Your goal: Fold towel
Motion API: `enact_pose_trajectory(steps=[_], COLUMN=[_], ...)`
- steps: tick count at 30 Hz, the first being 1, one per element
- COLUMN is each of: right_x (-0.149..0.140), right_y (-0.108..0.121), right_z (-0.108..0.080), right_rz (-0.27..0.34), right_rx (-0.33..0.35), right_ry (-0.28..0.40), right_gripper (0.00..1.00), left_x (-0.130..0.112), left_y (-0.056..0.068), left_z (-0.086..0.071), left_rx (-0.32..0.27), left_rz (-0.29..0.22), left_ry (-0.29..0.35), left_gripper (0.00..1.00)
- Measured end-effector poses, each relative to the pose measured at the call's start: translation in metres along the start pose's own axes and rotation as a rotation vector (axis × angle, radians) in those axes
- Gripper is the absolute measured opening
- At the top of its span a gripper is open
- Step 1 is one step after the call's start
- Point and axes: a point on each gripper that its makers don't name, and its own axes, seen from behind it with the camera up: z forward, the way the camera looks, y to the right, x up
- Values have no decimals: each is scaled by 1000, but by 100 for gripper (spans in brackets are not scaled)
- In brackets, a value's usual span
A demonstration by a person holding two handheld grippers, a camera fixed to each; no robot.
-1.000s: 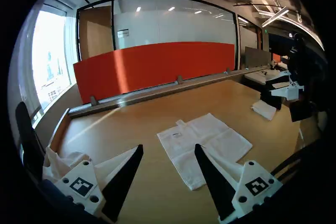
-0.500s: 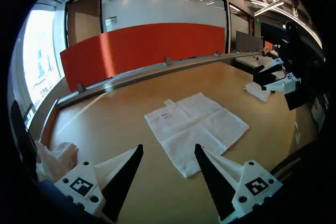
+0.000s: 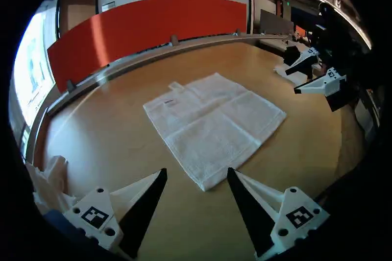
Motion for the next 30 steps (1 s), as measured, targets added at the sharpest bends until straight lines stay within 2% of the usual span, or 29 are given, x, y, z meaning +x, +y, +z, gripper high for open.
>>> enact_pose_trajectory(steps=[6,14,23,30], right_x=[-17,-46,-60,-66], right_y=[-7,-13,-22,-26], right_z=[18,33,43,46], right_rz=[-1,1,-1,-13], right_rx=[29,59,96,115], right_ry=[-36,-104,-147,-171], right_gripper=[100,100,98,92], left_x=[-17,-31,-40,-49], left_y=[8,14,14,16], left_z=[19,33,45,48], left_rx=[-34,-56,-73,-75], left_rz=[1,-9,-64,-29], left_ry=[-50,-94,-127,-155], left_gripper=[91,91,91,90])
